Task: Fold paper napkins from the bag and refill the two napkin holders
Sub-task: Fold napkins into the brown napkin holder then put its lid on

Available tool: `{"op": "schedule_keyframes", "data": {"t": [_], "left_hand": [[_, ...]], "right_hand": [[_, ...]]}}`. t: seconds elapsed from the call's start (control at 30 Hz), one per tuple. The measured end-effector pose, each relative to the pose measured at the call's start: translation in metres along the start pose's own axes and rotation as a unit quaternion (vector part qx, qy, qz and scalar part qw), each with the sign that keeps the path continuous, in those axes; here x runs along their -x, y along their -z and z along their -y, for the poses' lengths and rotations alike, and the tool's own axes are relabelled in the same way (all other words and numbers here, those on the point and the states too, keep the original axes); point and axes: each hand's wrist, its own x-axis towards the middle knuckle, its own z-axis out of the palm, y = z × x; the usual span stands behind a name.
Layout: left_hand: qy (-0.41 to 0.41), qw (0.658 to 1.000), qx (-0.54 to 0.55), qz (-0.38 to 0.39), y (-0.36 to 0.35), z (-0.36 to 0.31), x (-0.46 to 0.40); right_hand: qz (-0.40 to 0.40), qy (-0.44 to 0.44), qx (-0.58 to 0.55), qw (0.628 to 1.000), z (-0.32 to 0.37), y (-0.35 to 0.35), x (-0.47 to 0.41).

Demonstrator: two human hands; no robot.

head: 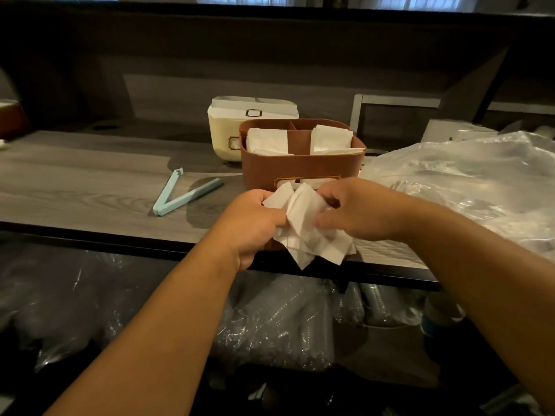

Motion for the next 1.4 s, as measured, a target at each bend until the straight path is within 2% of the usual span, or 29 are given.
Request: {"op": "schedule_keyframes", "data": {"t": [0.23, 0.33, 0.43, 0.53, 0.6, 0.67, 0.77, 0.9, 1.03, 1.13, 1.2, 1.3, 1.4], "left_hand": [[-0.029, 0.999, 0.021, 0.031, 0.001, -0.003, 0.008], [-0.031, 0.998, 0.060, 0.013, 0.000, -0.001, 0.008], [-0.024, 0.989, 0.146, -0.023, -0.002, 0.000, 0.006], [-0.008, 0.973, 0.227, -0.046, -0.013, 0.001, 0.006], [-0.007, 0.962, 0.271, -0.040, -0.024, 0.000, 0.008], [-0.013, 0.954, 0.298, -0.010, -0.032, -0.001, 0.011], [-0.004, 0.952, 0.304, 0.016, -0.034, -0.003, 0.018], [0.006, 0.950, 0.311, 0.014, -0.029, 0.000, 0.018], [-0.009, 0.953, 0.303, 0.020, -0.030, -0.001, 0.021], [-0.043, 0.957, 0.277, 0.070, -0.027, 0.000, 0.024], [-0.066, 0.965, 0.241, 0.075, -0.025, 0.003, 0.024], [-0.141, 0.986, 0.084, 0.010, -0.019, 0.003, 0.018], [-0.190, 0.981, -0.042, -0.023, -0.005, -0.001, 0.015]], "right_hand": [[0.039, 0.033, 0.022, 0.998, -0.014, -0.001, -0.003], [0.017, 0.045, 0.018, 0.999, -0.020, 0.005, -0.001], [-0.014, 0.051, -0.010, 0.999, -0.022, 0.022, 0.008], [-0.043, 0.080, -0.137, 0.986, -0.017, 0.045, 0.023], [-0.020, 0.118, -0.222, 0.968, -0.010, 0.054, 0.030], [-0.002, 0.128, -0.163, 0.978, -0.002, 0.048, 0.027], [-0.018, 0.107, 0.022, 0.994, 0.002, 0.028, 0.013], [-0.080, 0.085, 0.022, 0.993, -0.002, 0.016, 0.005], [-0.092, 0.065, 0.002, 0.994, -0.004, 0.012, 0.000], [-0.053, 0.047, 0.008, 0.997, -0.004, 0.012, -0.004], [-0.039, 0.045, 0.019, 0.998, -0.004, 0.013, -0.004], [-0.069, 0.076, 0.040, 0.994, -0.001, 0.020, 0.001], [-0.105, 0.095, 0.029, 0.990, 0.002, 0.024, 0.007]]}}
